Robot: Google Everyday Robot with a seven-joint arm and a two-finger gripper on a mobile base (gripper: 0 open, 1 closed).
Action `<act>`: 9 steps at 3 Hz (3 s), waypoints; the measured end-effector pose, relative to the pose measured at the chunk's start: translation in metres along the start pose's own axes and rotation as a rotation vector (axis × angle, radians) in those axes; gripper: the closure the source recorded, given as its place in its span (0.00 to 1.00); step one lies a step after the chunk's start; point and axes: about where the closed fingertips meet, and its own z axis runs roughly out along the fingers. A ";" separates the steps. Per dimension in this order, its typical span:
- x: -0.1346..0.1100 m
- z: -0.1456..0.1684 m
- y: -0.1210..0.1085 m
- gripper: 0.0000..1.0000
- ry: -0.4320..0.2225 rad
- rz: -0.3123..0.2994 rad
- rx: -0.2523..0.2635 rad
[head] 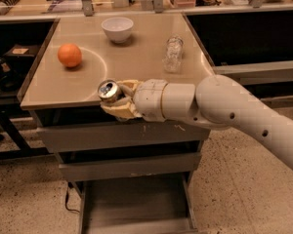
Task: Pick redbull can from bottom drawer and place on counter
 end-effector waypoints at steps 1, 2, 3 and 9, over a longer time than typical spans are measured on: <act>-0.034 -0.014 -0.052 1.00 -0.004 -0.047 0.029; -0.038 -0.016 -0.057 1.00 -0.009 -0.050 0.035; -0.040 -0.009 -0.070 1.00 -0.039 -0.016 0.027; 0.010 0.043 -0.148 1.00 -0.031 0.220 -0.095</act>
Offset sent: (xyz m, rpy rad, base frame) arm 0.0663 -0.0350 0.0803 -0.0094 -0.0832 -0.0342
